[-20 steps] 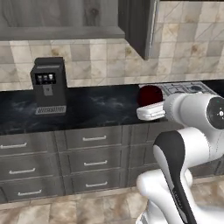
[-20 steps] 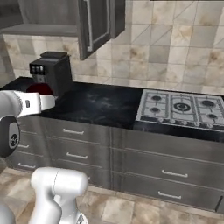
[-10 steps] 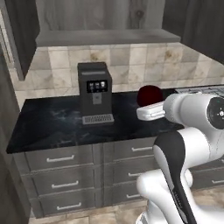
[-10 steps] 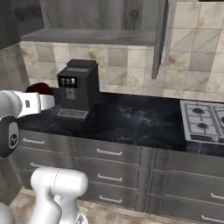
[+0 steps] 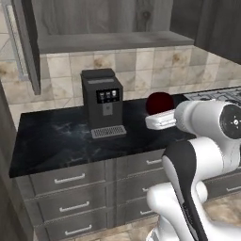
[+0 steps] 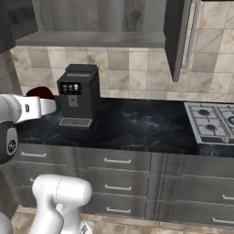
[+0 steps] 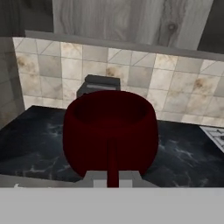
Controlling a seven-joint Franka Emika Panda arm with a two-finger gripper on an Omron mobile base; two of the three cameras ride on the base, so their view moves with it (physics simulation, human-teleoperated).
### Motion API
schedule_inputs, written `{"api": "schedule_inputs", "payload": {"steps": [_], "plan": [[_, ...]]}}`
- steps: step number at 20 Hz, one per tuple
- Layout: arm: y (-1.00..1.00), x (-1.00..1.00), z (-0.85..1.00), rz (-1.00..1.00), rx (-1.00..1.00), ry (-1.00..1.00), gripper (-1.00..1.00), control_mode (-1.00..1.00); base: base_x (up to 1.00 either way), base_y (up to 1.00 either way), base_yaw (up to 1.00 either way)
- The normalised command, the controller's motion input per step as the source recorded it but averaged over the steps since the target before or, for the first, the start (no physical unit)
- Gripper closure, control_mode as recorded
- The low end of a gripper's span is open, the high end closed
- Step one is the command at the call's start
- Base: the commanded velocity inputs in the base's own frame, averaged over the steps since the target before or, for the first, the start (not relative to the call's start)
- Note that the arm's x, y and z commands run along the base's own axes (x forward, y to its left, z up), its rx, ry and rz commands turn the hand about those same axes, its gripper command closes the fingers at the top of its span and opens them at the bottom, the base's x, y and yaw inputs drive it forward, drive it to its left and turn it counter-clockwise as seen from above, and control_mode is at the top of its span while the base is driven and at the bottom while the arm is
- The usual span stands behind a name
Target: Move the mug from next to the sink to the open cabinet. Then, move the bowl with the avocado to the fridge to clear the area for faucet cleaning.
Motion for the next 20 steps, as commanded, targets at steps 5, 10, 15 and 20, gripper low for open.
{"api": "schedule_inputs", "payload": {"steps": [5, 10, 15, 20], "plan": [[0.0, 0.0, 0.0, 0.0, 0.0, 0.0, 1.0, 1.0, 0.03, -0.37, 0.0], [0.0, 0.0, 0.0, 0.0, 0.0, 0.0, 1.0, 1.0, 0.15, -0.34, 0.0], [0.0, 0.0, 0.0, 0.0, 0.0, 0.0, 1.0, 1.0, 0.88, 0.04, -0.1], [0.0, 0.0, 0.0, 0.0, 0.0, 0.0, 1.0, 1.0, 0.68, 0.1, -0.08]]}}
